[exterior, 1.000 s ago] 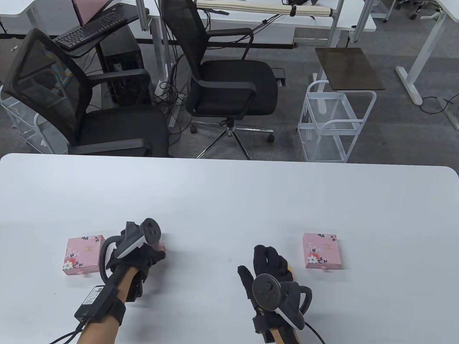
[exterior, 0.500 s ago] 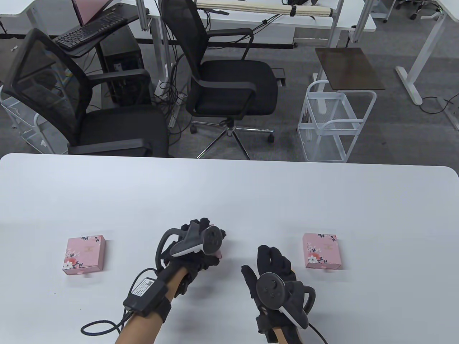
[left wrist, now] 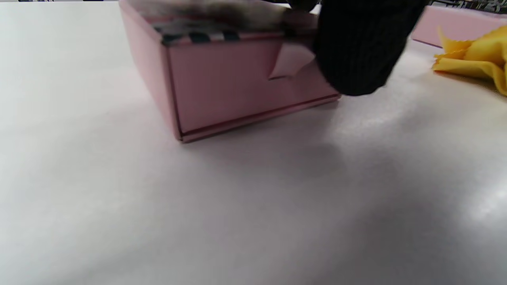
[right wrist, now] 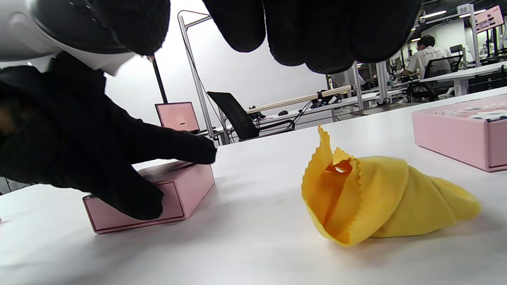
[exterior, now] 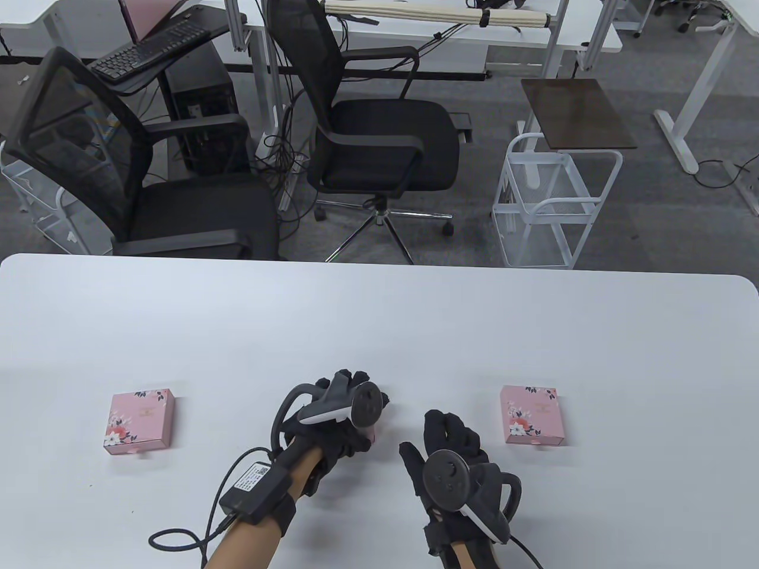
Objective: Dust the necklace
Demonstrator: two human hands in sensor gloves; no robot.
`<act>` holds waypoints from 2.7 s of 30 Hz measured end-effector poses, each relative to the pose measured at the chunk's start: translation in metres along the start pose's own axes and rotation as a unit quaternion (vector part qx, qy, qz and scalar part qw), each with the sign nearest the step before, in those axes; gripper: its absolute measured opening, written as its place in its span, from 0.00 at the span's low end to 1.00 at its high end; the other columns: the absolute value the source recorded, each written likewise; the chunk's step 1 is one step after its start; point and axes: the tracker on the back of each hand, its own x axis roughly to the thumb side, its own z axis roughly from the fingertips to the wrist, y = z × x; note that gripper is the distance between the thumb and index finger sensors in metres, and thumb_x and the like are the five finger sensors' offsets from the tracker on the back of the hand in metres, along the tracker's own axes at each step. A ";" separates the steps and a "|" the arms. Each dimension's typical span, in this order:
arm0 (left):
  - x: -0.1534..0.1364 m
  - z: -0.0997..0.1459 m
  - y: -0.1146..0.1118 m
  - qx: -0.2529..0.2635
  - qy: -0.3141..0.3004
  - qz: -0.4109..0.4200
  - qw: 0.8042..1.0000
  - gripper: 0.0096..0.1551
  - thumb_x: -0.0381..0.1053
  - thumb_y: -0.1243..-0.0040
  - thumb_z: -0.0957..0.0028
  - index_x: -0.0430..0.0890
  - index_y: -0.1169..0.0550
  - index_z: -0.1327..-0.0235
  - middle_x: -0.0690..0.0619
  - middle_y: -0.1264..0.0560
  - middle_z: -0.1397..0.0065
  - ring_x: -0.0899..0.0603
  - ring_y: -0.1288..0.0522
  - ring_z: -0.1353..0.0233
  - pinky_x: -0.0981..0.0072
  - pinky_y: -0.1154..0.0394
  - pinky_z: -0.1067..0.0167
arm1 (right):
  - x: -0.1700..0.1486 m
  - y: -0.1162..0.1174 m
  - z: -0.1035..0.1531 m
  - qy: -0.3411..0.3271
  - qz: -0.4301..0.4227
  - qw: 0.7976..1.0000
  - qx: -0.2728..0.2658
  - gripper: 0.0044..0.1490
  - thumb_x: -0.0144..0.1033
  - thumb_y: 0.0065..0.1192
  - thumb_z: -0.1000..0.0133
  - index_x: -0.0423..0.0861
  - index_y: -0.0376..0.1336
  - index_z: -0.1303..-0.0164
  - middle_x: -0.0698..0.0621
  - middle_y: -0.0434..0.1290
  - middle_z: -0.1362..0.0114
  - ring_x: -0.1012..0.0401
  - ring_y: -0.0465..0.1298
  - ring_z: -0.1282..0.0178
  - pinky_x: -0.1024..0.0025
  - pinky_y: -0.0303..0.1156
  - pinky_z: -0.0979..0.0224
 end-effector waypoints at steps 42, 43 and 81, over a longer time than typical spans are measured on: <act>-0.047 0.068 -0.049 0.111 0.040 0.117 0.986 0.30 0.55 0.55 0.35 0.61 0.41 0.19 0.59 0.48 0.11 0.41 0.38 0.18 0.41 0.36 0.26 | 0.036 0.112 -0.054 0.286 -0.351 0.868 0.203 0.30 0.42 0.61 0.30 0.27 0.69 0.37 0.39 0.82 0.46 0.49 0.85 0.58 0.60 0.81 0.55; -0.047 0.068 -0.049 0.113 0.040 0.114 0.986 0.29 0.55 0.55 0.35 0.61 0.41 0.19 0.59 0.48 0.11 0.42 0.38 0.18 0.41 0.36 0.26 | 0.035 0.112 -0.054 0.291 -0.358 0.864 0.204 0.29 0.41 0.62 0.30 0.27 0.69 0.37 0.39 0.82 0.46 0.49 0.85 0.58 0.60 0.81 0.55; -0.047 0.068 -0.048 0.116 0.049 0.107 0.986 0.30 0.59 0.55 0.35 0.61 0.40 0.18 0.59 0.46 0.11 0.40 0.38 0.18 0.40 0.37 0.26 | 0.037 0.106 -0.003 0.281 -0.339 0.867 0.236 0.24 0.38 0.64 0.31 0.32 0.70 0.39 0.43 0.83 0.50 0.53 0.85 0.61 0.62 0.81 0.56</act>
